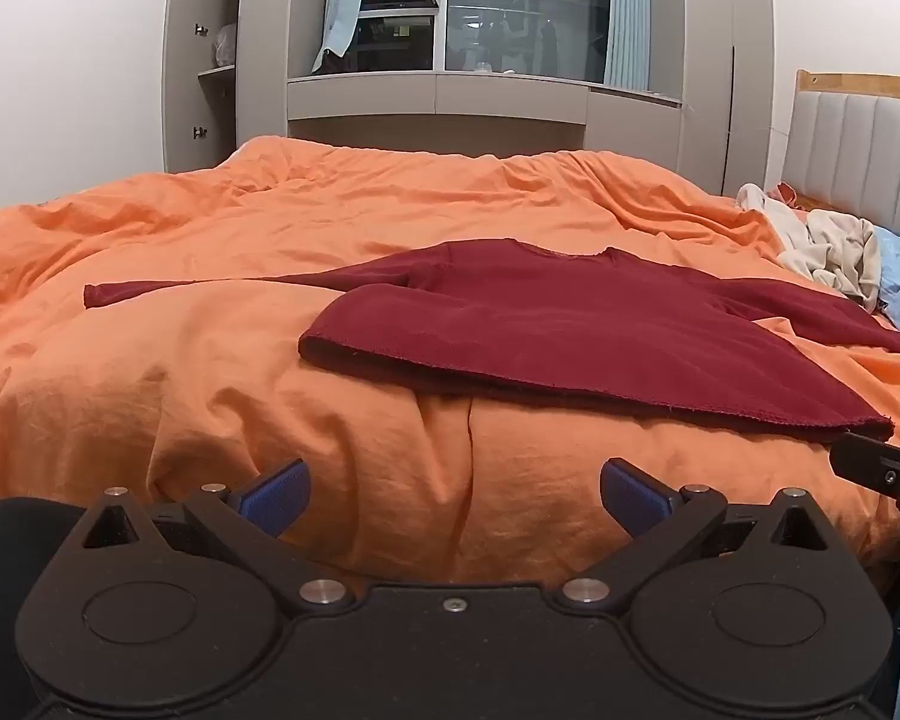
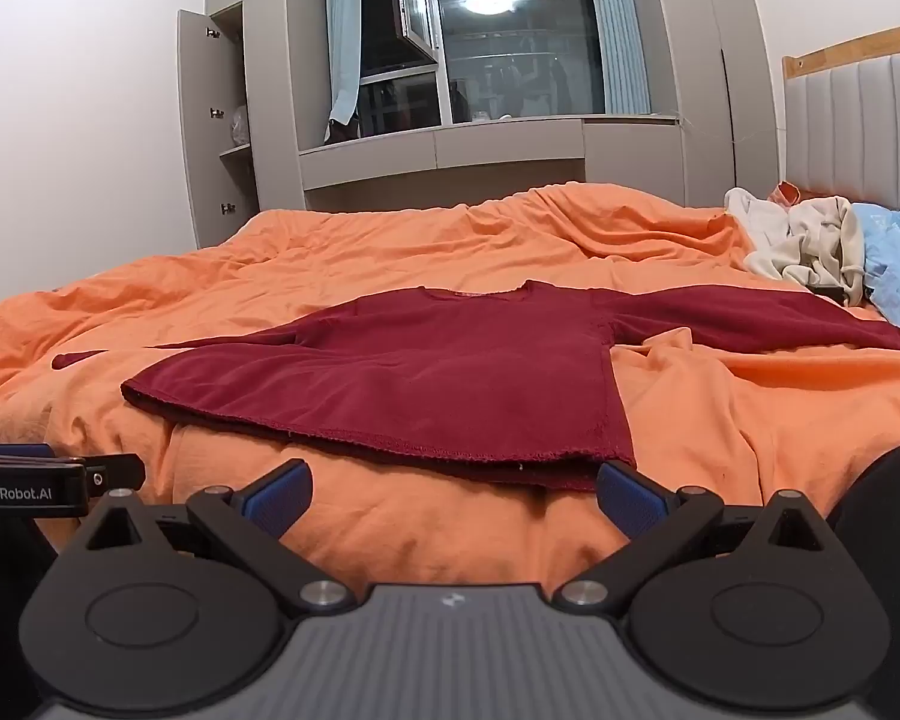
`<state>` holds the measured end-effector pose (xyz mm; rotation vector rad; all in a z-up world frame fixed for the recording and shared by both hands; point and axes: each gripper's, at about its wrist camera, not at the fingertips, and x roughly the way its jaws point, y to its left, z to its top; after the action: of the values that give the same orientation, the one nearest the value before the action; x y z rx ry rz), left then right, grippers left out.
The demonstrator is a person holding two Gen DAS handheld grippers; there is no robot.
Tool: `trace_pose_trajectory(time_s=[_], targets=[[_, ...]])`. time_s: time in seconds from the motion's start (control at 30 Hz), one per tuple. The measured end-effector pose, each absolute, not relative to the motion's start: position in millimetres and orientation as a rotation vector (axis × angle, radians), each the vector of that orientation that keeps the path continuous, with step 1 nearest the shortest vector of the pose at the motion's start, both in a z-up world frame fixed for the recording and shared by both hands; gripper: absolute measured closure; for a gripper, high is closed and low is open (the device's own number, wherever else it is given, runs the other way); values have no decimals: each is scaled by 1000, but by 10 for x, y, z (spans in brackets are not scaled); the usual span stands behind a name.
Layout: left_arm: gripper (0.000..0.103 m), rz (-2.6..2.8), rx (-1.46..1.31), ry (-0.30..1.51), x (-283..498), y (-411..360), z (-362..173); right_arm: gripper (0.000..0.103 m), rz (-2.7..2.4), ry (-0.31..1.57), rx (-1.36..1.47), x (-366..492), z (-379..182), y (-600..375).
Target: Fold small clothes
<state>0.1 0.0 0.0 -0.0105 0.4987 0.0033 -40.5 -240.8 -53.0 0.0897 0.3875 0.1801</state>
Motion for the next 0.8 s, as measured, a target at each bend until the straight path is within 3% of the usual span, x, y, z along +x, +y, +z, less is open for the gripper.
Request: trace_pose_trajectory(time_s=[0.8], targets=[[0, -1, -20, 501, 3, 3, 0, 0, 180, 391, 93, -421, -573, -2411]])
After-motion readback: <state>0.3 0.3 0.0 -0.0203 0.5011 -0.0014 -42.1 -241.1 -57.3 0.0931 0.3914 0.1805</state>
